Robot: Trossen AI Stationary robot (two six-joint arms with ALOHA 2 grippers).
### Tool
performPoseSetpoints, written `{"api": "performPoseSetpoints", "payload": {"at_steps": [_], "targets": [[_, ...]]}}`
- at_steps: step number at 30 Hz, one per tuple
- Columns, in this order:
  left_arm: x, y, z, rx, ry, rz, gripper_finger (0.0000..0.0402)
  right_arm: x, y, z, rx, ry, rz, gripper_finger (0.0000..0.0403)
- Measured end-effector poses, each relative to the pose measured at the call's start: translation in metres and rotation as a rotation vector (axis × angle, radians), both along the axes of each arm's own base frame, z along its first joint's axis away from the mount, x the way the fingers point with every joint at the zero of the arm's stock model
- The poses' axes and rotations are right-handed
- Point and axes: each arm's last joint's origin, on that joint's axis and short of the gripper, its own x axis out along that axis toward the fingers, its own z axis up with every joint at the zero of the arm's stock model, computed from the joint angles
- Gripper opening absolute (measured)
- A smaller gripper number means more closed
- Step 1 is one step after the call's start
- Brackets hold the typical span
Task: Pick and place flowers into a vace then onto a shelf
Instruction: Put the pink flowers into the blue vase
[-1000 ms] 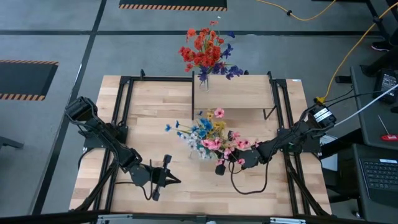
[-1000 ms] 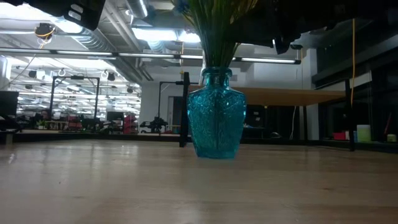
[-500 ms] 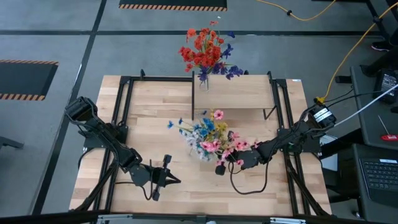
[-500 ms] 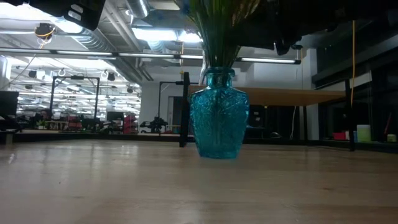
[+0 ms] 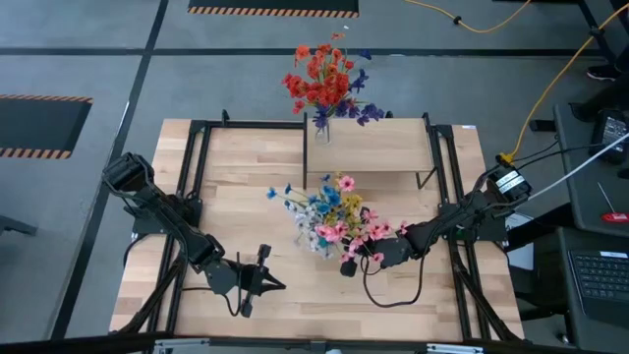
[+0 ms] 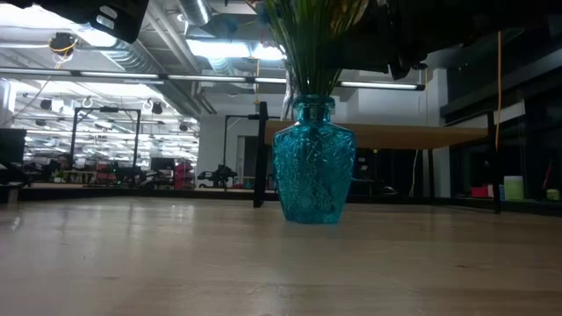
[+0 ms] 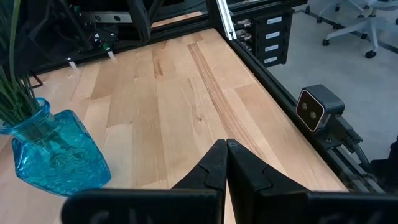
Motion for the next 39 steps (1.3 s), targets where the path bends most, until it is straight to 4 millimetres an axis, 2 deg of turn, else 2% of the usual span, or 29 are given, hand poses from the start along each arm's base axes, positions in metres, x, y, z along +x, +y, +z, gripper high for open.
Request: {"api": "performPoseSetpoints", "payload": {"at_steps": [9,14,20,24,34,39], "targets": [[0.0,0.0,0.0,0.002,0.0,-0.001,0.0002,0.006,-0.005,-0.011,0.006,0.014,-0.026,0.0],[0.0,0.0,0.0,0.001,0.001,-0.003,0.0007,0.007,-0.005,-0.009,-0.009,0.0,-0.02,0.0001],[0.0,0.0,0.0,0.002,0.001,-0.002,0.0005,0.007,-0.005,-0.009,-0.007,-0.002,-0.018,0.0022],[-0.001,0.0,-0.001,-0.014,0.009,0.003,0.0004,0.007,-0.005,-0.009,-0.003,-0.004,-0.018,0.0054],[-0.001,-0.001,-0.001,-0.027,0.023,-0.007,0.0002,0.007,-0.003,-0.009,0.003,-0.001,0.016,0.0179],[-0.001,-0.001,-0.001,-0.027,0.023,-0.007,0.0005,0.005,0.001,-0.008,-0.023,0.009,0.036,0.0215]]}}
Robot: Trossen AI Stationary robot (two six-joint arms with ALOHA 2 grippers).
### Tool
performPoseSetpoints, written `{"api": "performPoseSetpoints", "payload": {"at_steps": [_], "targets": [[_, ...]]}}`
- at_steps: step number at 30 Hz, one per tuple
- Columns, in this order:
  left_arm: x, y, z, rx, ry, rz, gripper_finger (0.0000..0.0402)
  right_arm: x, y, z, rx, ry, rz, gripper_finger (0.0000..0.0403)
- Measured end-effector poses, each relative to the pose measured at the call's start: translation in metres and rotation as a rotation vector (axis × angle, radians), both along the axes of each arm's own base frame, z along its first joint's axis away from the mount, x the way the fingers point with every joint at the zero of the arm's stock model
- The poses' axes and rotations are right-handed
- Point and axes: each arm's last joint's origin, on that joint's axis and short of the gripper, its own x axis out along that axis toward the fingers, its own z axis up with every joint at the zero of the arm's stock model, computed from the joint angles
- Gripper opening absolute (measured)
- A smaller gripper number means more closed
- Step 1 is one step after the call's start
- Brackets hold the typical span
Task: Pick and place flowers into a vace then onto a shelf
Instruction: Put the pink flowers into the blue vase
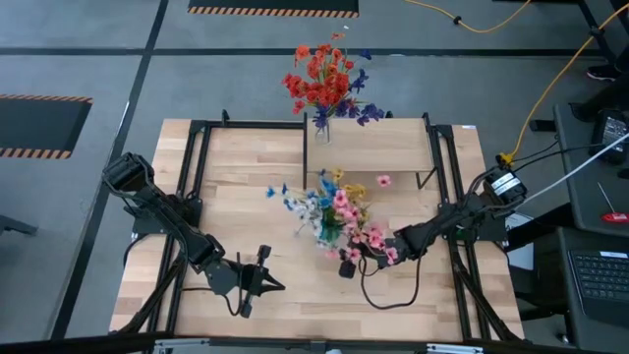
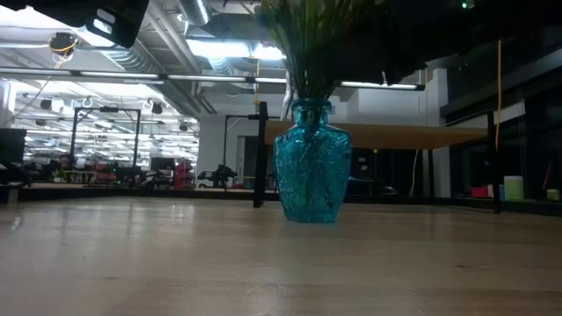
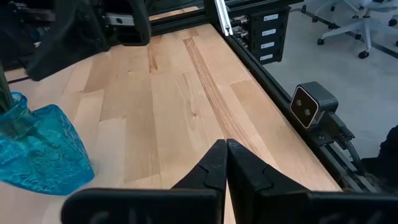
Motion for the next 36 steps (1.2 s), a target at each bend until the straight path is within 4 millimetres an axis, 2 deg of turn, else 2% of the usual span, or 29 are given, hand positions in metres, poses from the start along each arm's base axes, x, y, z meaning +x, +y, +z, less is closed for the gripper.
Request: {"api": "performPoseSetpoints", "payload": {"at_steps": [5,17,26,36], "targets": [[0.0,0.0,0.0,0.0,0.0,0.0,0.0008,-0.002,0.002,-0.001,-0.006,0.014,0.005,0.0228],[0.0,0.0,0.0,0.0,0.0,0.0,0.0007,-0.003,0.004,-0.001,-0.01,0.019,0.013,0.0229],[0.0,0.0,-0.001,0.013,0.005,-0.002,0.0006,-0.018,0.014,0.017,-0.018,0.037,0.061,0.0229],[0.0,0.0,-0.001,0.015,0.004,-0.004,0.0003,-0.019,0.009,0.014,-0.033,0.079,0.034,0.0229]]}}
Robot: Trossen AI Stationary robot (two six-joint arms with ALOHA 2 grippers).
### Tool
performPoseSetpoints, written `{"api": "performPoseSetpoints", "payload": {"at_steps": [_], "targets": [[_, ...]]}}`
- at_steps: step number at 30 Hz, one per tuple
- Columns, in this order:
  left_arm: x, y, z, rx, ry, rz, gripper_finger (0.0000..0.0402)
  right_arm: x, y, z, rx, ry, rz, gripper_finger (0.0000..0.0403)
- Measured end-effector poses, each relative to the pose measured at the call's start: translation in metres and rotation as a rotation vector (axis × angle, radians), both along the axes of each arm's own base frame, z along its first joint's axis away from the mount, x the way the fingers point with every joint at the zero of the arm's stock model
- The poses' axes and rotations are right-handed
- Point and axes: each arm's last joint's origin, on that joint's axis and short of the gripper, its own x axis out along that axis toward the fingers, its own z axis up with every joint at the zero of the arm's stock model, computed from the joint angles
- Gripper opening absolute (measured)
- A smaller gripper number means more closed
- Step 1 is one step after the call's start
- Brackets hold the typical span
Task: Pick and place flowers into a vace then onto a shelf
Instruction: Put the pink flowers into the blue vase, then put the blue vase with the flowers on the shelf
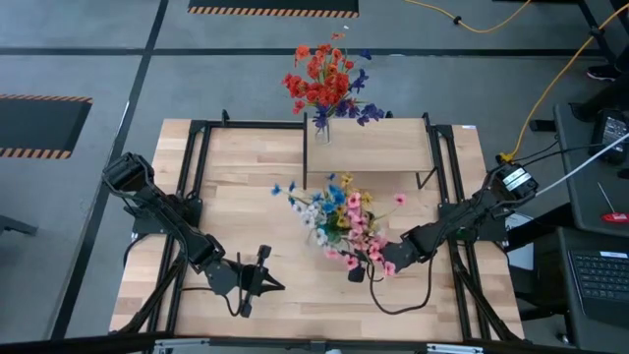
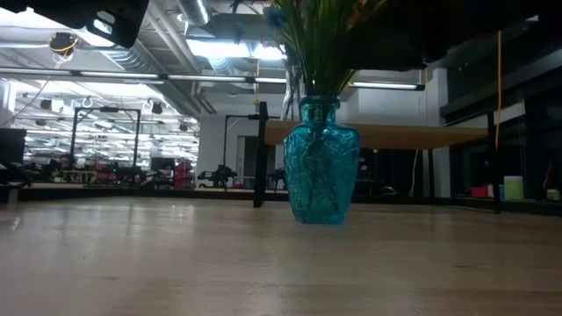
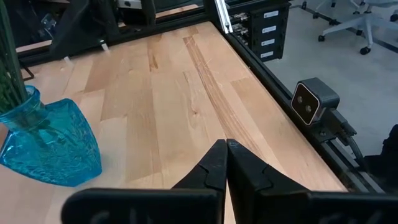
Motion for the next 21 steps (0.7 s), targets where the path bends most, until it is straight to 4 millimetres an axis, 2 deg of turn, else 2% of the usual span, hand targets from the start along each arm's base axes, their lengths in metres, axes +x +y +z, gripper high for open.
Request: {"api": "performPoseSetpoints", "payload": {"at_steps": [15,21], "targets": [[0.0,0.0,0.0,0.001,0.006,-0.007,0.0005,-0.006,0.002,0.004,-0.025,0.022,0.015,0.0229],[0.0,0.0,-0.001,0.003,0.007,-0.007,0.0007,-0.013,0.002,0.008,0.022,0.042,0.008,0.0229]]}}
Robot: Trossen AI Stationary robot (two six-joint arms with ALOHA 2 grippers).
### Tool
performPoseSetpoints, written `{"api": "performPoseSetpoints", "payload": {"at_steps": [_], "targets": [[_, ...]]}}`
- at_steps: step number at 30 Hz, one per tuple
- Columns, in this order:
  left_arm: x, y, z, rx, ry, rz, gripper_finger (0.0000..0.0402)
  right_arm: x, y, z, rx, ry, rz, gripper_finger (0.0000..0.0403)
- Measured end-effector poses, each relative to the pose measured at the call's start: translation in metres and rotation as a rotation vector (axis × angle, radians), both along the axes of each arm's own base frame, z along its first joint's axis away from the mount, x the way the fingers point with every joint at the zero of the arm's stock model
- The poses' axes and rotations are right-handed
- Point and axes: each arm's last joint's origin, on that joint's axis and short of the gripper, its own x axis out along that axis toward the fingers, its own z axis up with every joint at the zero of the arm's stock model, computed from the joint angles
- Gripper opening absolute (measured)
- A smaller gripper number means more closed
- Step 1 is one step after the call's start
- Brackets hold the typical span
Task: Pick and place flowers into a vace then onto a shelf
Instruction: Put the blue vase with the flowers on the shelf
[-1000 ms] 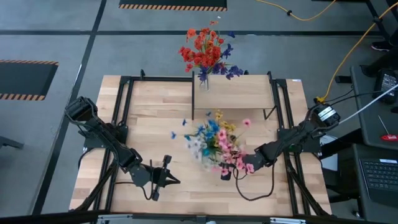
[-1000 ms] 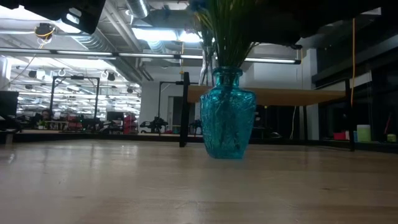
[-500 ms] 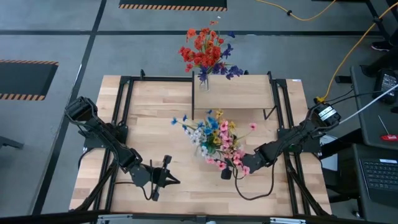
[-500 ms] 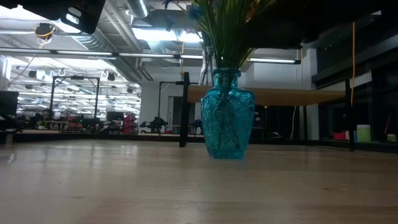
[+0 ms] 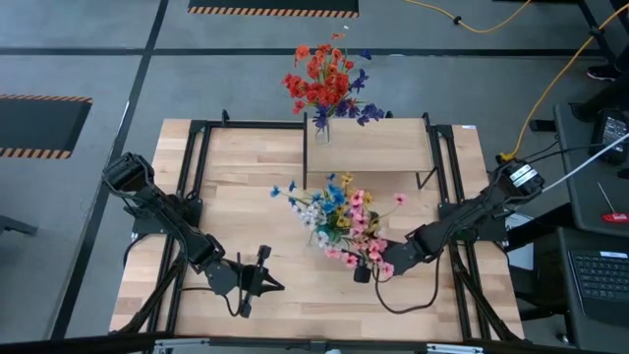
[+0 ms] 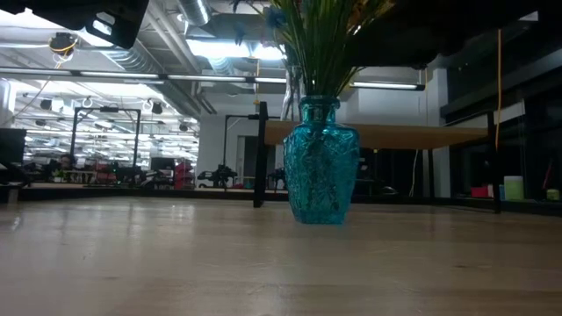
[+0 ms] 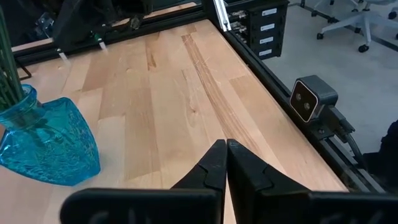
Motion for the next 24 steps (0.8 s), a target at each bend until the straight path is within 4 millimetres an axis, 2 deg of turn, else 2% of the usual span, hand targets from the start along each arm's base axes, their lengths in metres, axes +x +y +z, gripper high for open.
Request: {"api": "performPoseSetpoints", "payload": {"at_steps": [7,24], "targets": [[0.0,0.0,0.0,0.031,-0.006,-0.013,0.0004,-0.009,0.013,0.004,0.005,-0.006,0.053,0.0229],[0.0,0.0,0.0,-0.003,0.001,0.001,0.0007,-0.029,0.029,-0.009,0.151,0.065,0.028,0.0222]]}}
